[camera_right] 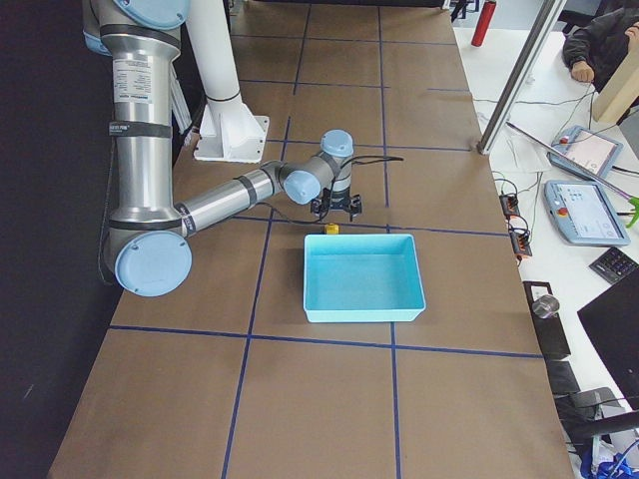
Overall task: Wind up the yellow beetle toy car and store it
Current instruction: 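Move the right gripper down to the car stopped beside the bin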
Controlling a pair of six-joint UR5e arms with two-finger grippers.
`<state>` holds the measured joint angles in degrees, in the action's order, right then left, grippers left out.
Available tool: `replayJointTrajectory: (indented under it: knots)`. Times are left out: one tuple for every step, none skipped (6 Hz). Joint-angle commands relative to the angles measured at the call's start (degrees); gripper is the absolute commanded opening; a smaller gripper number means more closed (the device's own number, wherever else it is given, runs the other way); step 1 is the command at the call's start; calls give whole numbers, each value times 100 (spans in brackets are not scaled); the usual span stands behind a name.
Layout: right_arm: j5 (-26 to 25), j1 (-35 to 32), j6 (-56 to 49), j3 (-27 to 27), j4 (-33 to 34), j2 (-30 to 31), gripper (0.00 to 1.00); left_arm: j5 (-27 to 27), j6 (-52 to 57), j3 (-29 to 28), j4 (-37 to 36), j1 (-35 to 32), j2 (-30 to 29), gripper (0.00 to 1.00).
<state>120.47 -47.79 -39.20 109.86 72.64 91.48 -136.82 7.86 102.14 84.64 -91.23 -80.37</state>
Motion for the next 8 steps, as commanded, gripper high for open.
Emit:
replayJointTrajectory:
  knots:
    - [3, 93, -9, -219, -145, -7, 100, 147, 5, 34, 0, 0, 4, 100]
    - [73, 94, -87, -228, -145, -7, 100, 147, 13, -53, 0, 0, 38, 100]
    - [73, 129, -114, -281, -154, -7, 100, 138, 13, -80, 0, 0, 39, 100]
    - [65, 199, -140, -368, -154, -103, 100, 138, 22, -141, 0, 0, 39, 100]
    - [47, 286, -141, -421, -154, -112, 100, 138, 40, -342, 9, 0, 39, 100]
    - [47, 374, -149, -431, -163, -112, 100, 138, 14, -248, 18, 0, 4, 100]
    - [38, 427, -149, -483, -163, -112, 100, 138, 22, -308, 18, 0, 4, 100]
    - [30, 471, -132, -518, -163, -121, 100, 138, 13, -352, 18, 0, 4, 100]
